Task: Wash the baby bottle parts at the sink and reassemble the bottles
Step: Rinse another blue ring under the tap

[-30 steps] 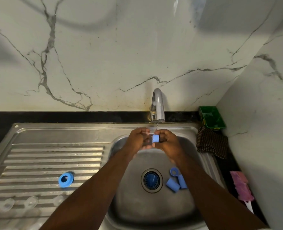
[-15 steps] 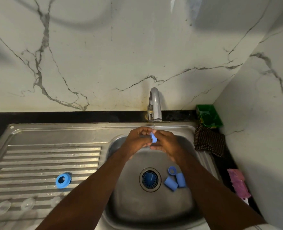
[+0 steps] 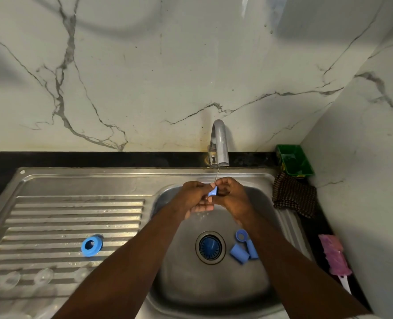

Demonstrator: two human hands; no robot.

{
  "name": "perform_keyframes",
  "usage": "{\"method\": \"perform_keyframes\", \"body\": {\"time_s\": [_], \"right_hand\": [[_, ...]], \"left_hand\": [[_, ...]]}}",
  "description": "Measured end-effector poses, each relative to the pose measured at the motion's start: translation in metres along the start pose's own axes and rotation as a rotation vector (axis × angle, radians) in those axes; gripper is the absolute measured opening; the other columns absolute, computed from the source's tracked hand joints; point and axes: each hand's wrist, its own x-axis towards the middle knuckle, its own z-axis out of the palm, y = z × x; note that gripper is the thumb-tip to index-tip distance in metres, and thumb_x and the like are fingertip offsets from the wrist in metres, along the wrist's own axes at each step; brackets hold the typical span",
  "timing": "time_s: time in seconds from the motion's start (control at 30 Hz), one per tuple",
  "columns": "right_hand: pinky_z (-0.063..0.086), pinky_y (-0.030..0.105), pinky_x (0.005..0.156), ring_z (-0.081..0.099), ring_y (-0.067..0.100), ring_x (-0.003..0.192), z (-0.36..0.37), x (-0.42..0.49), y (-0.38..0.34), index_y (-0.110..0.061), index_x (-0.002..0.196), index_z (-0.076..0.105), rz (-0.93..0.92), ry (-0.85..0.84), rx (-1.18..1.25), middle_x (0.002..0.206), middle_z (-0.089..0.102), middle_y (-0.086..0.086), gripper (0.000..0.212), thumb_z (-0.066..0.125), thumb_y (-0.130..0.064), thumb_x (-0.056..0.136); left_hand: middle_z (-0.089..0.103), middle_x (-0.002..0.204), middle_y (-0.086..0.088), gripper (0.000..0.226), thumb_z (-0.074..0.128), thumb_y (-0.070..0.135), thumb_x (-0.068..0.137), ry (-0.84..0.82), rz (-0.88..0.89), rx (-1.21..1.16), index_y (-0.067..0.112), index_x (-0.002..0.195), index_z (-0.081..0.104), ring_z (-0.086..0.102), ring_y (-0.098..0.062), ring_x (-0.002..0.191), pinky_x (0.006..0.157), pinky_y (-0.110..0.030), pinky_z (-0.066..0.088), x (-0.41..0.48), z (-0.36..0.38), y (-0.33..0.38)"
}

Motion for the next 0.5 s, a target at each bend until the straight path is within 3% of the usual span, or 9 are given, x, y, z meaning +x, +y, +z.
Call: {"method": "perform_keyframes", "body": {"time_s": [0.07,0.17,0.23,0.3,0.37,0.5], "right_hand": [[0.060,0.032,0.080,0.071,0.025,0.097,-0.003,-0.001,0.000,-0.001,0.116,0.057,-0.016,-0.015,0.027,0.107,0.071,0.015,0.047,0.076,0.011,0.075],[0.058,0.043,0.091,0.069,0.030,0.106,-0.010,-0.001,-0.005,-0.004,0.122,0.060,0.039,-0.049,0.186,0.115,0.070,0.017,0.038,0.063,0.010,0.087],[0.056,0.041,0.092,0.070,0.030,0.105,-0.012,0.001,-0.006,-0.005,0.119,0.064,0.114,-0.070,0.283,0.116,0.070,0.018,0.025,0.054,0.000,0.096],[0.056,0.038,0.092,0.070,0.027,0.105,-0.013,0.002,-0.005,-0.009,0.120,0.065,0.185,-0.070,0.229,0.116,0.071,0.015,0.024,0.051,-0.017,0.102],[0.057,0.038,0.093,0.071,0.025,0.105,-0.012,0.004,-0.002,-0.009,0.123,0.064,0.208,-0.099,0.165,0.116,0.072,0.012,0.028,0.054,-0.024,0.102],[0.058,0.042,0.090,0.070,0.034,0.102,-0.008,0.003,-0.002,0.003,0.119,0.064,0.113,0.003,0.119,0.110,0.072,0.020,0.029,0.068,-0.005,0.091]], "left_hand": [[0.074,0.105,-0.016,0.022,0.074,0.018,0.090,0.017,0.083,-0.012,0.009,0.109,0.066,0.074,-0.025,0.094,0.077,-0.034,0.063,0.001,0.000,-0.002],[0.073,0.112,-0.013,0.030,0.080,0.001,0.080,0.025,0.251,0.080,0.015,0.104,0.068,0.071,-0.027,0.102,0.091,-0.045,0.059,0.003,-0.001,-0.003],[0.072,0.115,-0.013,0.044,0.081,-0.005,0.076,0.002,0.331,0.134,0.012,0.114,0.068,0.069,-0.030,0.108,0.096,-0.048,0.056,0.006,-0.004,-0.004],[0.073,0.113,-0.011,0.049,0.079,-0.011,0.074,-0.039,0.345,0.094,0.012,0.117,0.069,0.070,-0.028,0.108,0.094,-0.045,0.057,0.005,-0.005,-0.003],[0.074,0.111,-0.008,0.045,0.077,-0.010,0.076,-0.072,0.334,0.092,0.017,0.112,0.071,0.071,-0.025,0.106,0.092,-0.042,0.059,0.003,-0.004,-0.002],[0.074,0.108,-0.010,0.020,0.071,0.008,0.091,-0.026,0.284,0.152,0.017,0.109,0.072,0.072,-0.026,0.101,0.091,-0.038,0.059,0.003,0.002,-0.004]]}}
